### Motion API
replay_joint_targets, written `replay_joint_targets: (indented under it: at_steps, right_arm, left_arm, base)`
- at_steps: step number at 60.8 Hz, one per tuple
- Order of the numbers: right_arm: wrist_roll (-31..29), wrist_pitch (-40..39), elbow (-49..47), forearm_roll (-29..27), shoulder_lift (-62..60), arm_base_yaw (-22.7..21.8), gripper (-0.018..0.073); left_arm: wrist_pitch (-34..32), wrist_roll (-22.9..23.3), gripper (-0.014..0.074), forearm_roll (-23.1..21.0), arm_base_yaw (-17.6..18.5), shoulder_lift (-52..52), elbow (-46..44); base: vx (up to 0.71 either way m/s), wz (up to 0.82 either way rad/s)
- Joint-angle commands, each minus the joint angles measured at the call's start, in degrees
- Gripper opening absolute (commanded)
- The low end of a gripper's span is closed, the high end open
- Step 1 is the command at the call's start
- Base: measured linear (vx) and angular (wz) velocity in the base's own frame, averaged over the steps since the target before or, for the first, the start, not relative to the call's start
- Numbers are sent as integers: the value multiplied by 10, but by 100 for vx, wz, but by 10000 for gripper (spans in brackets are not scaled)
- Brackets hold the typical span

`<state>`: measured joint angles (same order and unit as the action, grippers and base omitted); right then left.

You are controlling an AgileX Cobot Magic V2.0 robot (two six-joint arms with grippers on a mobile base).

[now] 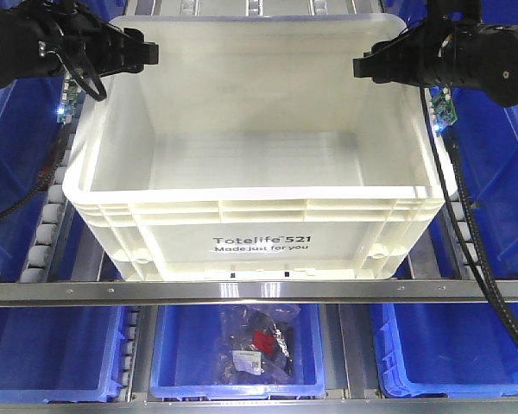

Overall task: Place moving items into box and shelve
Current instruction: 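Open the left gripper and withdraw it from the crate rim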

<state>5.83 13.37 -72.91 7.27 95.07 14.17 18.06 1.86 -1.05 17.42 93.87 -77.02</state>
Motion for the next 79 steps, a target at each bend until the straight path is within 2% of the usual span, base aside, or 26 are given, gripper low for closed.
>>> replay_joint_targets:
  at_steps: [1, 9, 17, 28, 39, 45, 52, 79]
  right_arm:
    - [-5, -47, -19, -1, -29, 3, 438]
    - [-5, -47, -19, -1, -29, 3, 426]
    - [-5, -47, -19, -1, -29, 3, 424]
    - [-5, -47, -19, -1, -29, 3, 424]
    - [-5, -47, -19, -1, -29, 3, 424]
    - [-5, -47, -19, -1, -29, 3, 424]
    - [-5, -47, -19, -1, -29, 3, 424]
    - [-5, -47, -19, -1, -29, 3, 424]
  left_arm:
    - [-38, 0, 585, -7, 3, -28, -20]
    - [-21, 0, 585, 11, 7, -40, -20]
    - [-16, 0, 585, 7, 15, -69, -5]
    - [-45, 1, 585, 3, 22, -121, 66]
    - [-55, 2, 585, 0, 33, -224, 143]
    - [-55, 2, 585, -17, 33, -290, 196]
    - [-68, 2, 585, -38, 33, -392, 285]
    - [-233, 6, 585, -37, 25, -842, 755]
  base:
    - [0, 0]
    - [0, 0]
    - [0, 0]
    - [0, 0]
    - [0, 0]
    - [0, 0]
    - [0, 0]
    - [0, 0]
